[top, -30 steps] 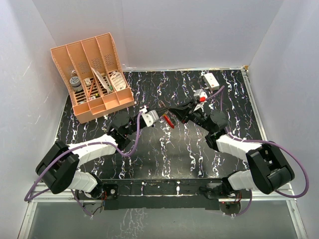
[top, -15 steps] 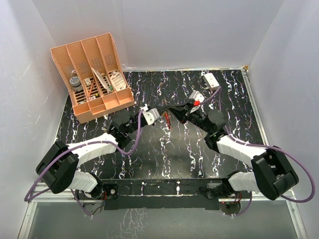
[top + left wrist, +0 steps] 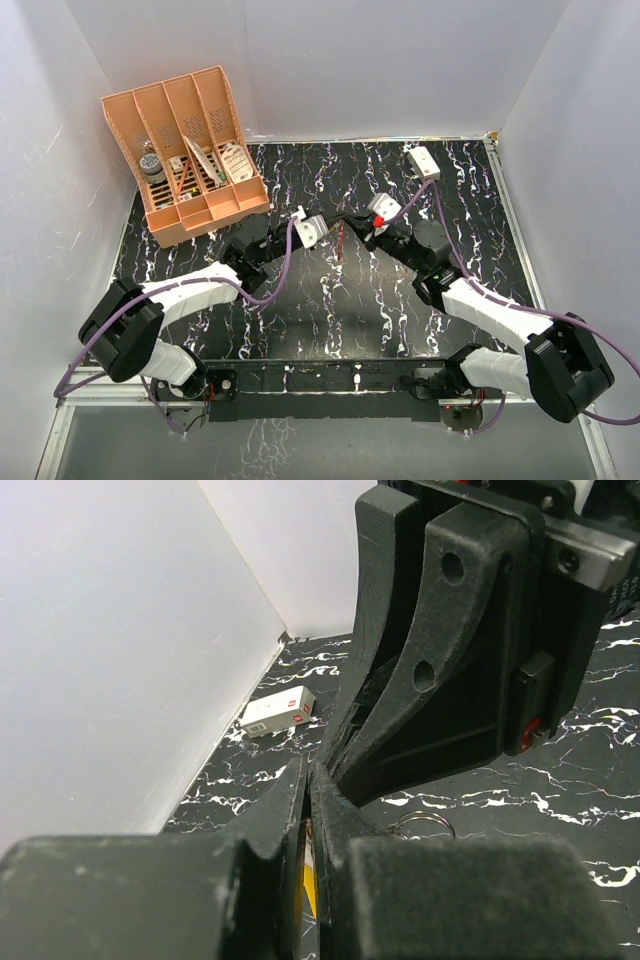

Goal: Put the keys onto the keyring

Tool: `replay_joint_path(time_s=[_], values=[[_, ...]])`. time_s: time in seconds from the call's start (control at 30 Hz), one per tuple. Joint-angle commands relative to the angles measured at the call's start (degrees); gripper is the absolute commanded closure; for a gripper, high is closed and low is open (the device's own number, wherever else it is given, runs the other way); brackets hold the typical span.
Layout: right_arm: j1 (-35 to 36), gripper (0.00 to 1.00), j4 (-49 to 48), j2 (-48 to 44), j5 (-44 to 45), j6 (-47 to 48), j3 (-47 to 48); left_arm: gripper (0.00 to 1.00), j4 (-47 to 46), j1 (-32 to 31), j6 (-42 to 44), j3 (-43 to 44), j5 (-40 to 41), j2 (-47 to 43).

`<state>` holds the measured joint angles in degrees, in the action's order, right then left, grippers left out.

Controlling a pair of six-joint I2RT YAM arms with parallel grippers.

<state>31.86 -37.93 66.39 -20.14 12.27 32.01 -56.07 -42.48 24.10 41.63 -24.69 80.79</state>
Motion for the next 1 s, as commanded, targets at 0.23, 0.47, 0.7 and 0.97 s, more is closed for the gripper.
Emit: replay_joint_path(time_s=[0.23,0.47,0.7,0.97], values=[[2.13,0.98,3.39,-2.49,0.59,10.64,4.10,1.00,-1.30,0.16,0.43,5.33,-2.74,2.62],[3.05,0.97,5.84,-2.20,0.85,13.96,4.86,1.00,-0.68,0.12,0.42,6.93,-3.75,4.17],[4.13,0.96,7.58,-2.13,1.35,16.01,5.01,1.00,-0.81,0.12,0.64,6.92,-3.52,4.36],[4.09,0.83,2.59,-5.24,10.28,9.66,2.29,1.00,-0.44,0.20,1.13,6.13,-2.91,2.70]])
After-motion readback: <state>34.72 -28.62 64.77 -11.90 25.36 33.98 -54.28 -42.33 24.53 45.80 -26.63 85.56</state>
